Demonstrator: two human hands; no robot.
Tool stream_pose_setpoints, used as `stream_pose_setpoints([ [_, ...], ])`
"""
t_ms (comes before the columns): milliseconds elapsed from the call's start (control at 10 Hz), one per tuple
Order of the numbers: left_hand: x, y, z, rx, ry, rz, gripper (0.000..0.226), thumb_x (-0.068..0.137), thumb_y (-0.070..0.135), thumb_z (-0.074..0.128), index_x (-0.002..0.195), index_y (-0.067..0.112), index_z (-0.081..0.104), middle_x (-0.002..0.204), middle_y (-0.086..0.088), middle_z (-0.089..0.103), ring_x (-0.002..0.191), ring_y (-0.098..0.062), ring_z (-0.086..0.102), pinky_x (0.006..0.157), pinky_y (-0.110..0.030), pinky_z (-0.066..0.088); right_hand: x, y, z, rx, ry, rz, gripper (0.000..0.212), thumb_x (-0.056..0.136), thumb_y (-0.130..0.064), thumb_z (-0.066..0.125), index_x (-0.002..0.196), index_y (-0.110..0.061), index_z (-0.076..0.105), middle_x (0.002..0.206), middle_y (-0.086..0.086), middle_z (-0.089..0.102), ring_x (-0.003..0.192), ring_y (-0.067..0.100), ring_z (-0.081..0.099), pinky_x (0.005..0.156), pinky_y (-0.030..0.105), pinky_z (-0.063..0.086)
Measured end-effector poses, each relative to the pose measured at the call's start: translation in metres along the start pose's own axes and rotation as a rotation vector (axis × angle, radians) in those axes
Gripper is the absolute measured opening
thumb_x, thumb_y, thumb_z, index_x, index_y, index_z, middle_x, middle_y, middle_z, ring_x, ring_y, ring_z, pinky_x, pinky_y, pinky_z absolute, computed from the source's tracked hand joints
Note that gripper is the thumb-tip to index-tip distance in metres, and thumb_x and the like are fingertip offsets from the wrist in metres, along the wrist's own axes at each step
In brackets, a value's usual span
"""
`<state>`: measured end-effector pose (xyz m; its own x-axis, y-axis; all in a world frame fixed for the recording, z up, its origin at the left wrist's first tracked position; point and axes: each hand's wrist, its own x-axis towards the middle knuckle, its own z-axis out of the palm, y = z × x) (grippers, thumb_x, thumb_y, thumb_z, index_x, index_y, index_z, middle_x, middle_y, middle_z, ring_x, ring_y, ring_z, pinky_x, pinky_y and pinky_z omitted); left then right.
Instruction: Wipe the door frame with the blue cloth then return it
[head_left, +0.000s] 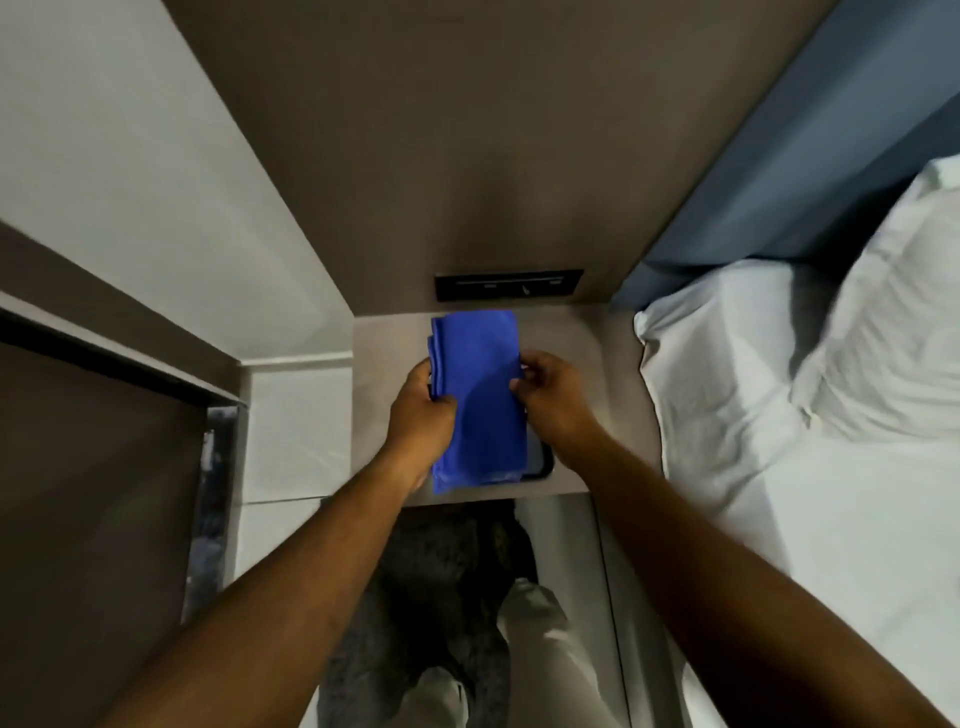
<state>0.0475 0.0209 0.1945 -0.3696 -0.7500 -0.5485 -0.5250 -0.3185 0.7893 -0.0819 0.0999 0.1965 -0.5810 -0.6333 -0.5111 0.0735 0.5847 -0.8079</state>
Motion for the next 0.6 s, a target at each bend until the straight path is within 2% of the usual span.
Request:
stream_pose_setpoints([
  [100,0.050,-0.041,0.030,0.029,-0.004,-0.067,0.052,0.084,0.003,0.044,0.130,0.025,0.049,0.115,-0.007,0.065,0.091,-0.027,0.063,0.074,-0.042,0.055,0.048,0.049,0.012,-0.056,0.027,0.054,0.035,0.091,-0.001,0.054,0.125,-0.007,0.055,0.123,0.014,0.061,0.112,0.027,0.059,0.098,0.042,0.050],
  [200,0.115,-0.107,0.074,0.075,0.017,-0.160,0.050,0.083,0.004,0.046,0.126,0.029,0.052,0.115,-0.008,0.066,0.094,-0.028,0.062,0.082,-0.047,0.055,0.116,0.126,0.032,-0.130,0.030,0.131,0.034,0.090,-0.003,0.054,0.124,-0.009,0.057,0.122,0.014,0.064,0.112,0.029,0.060,0.099,0.044,0.049],
  [400,0.162,-0.182,0.107,0.130,-0.073,-0.186,0.054,0.086,-0.004,0.047,0.134,0.022,0.048,0.115,-0.005,0.065,0.103,-0.025,0.061,0.093,-0.048,0.053,0.164,0.209,0.050,-0.250,0.021,0.168,0.035,0.090,-0.005,0.055,0.125,-0.009,0.058,0.122,0.013,0.064,0.112,0.029,0.059,0.094,0.031,0.048],
  [500,0.164,-0.189,0.106,0.216,-0.070,-0.165,0.054,0.088,0.002,0.050,0.139,0.020,0.043,0.125,-0.010,0.063,0.111,-0.029,0.060,0.097,-0.048,0.050,0.168,0.218,0.052,-0.319,0.008,0.135,0.036,0.090,-0.007,0.056,0.126,-0.009,0.057,0.124,0.015,0.063,0.112,0.031,0.059,0.096,0.037,0.048],
  [600,0.150,-0.182,0.091,0.413,-0.004,-0.082,0.060,0.089,0.013,0.057,0.145,0.018,0.037,0.132,-0.015,0.058,0.116,-0.031,0.058,0.101,-0.044,0.047,0.159,0.211,0.050,-0.406,-0.005,0.100,0.040,0.090,-0.013,0.058,0.129,-0.010,0.053,0.129,0.016,0.056,0.115,0.032,0.056,0.099,0.043,0.048],
])
